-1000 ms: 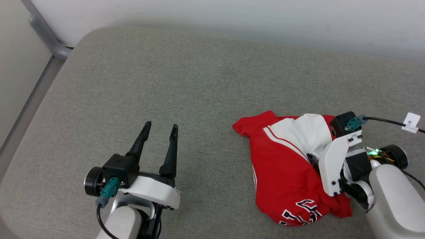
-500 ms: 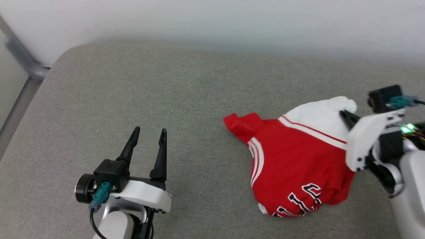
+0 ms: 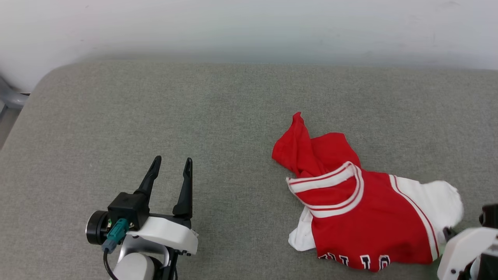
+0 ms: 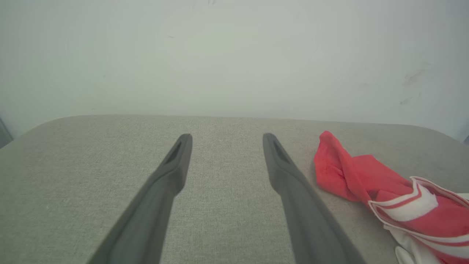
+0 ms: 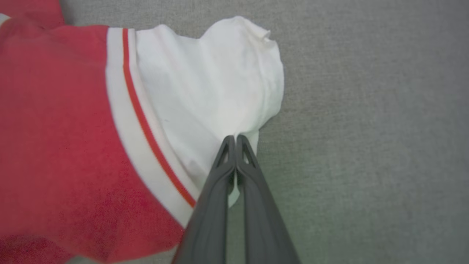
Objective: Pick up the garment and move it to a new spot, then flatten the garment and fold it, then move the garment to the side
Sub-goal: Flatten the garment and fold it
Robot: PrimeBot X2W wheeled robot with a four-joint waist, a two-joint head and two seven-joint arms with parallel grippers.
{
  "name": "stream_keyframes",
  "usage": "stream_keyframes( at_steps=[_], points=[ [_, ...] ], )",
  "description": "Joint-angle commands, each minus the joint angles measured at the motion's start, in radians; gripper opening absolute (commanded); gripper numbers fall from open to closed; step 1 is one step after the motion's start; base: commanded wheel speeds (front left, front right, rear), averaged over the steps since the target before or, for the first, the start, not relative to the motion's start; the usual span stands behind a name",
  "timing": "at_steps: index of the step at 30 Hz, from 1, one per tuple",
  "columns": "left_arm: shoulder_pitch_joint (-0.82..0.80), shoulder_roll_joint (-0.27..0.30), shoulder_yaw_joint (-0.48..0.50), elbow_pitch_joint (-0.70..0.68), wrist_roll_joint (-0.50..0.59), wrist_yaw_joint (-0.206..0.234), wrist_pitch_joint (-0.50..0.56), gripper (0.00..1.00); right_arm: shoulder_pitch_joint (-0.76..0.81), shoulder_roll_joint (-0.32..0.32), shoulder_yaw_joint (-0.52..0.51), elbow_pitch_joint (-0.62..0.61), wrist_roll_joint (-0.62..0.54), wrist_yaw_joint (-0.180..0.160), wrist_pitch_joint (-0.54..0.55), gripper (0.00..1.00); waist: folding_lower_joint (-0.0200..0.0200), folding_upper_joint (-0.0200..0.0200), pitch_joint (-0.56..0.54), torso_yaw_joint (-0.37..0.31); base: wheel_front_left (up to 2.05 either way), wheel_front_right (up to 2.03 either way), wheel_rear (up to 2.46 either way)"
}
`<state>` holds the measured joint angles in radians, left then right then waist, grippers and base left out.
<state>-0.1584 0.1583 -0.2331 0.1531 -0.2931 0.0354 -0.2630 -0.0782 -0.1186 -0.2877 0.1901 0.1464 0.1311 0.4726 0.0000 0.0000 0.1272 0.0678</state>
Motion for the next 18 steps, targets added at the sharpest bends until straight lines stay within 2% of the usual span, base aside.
stream_keyframes(
  at_steps=[1,7,8,9,10,18],
  points=[
    [0.005,0.004,0.001,0.003,0.004,-0.004,-0.002,1.00,0.026,0.017,-0.014,0.012,-0.010,-0.001,-0.013,0.00,0.0000,0.0000,0.004,-0.002,0.00,0.00,0.00],
    [-0.001,0.008,-0.002,0.008,0.006,-0.004,-0.002,1.00,0.039,0.058,-0.028,0.076,-0.007,-0.001,-0.082,0.00,0.0000,0.0000,0.012,-0.009,0.00,0.00,0.00],
    [0.000,0.009,-0.003,0.009,0.006,-0.002,-0.002,1.00,0.035,0.060,-0.027,0.082,-0.003,-0.001,-0.095,0.28,0.0000,0.0000,0.011,-0.010,0.00,0.00,0.00],
    [0.002,0.010,-0.003,0.011,0.005,-0.002,-0.002,1.00,0.032,0.062,-0.026,0.083,-0.005,-0.001,-0.116,0.47,0.0000,0.0000,0.009,-0.010,0.00,0.00,0.00],
    [0.005,0.010,-0.004,0.012,0.004,-0.001,-0.002,1.00,0.027,0.064,-0.029,0.081,-0.006,-0.001,-0.142,1.00,0.0000,0.0000,0.005,-0.011,0.00,0.00,0.00],
    [0.035,0.013,-0.007,0.024,-0.010,0.007,0.003,1.00,0.032,0.069,-0.037,0.036,-0.014,-0.001,-0.364,1.00,0.0000,0.0000,-0.047,-0.009,0.00,0.00,0.00]
  ],
)
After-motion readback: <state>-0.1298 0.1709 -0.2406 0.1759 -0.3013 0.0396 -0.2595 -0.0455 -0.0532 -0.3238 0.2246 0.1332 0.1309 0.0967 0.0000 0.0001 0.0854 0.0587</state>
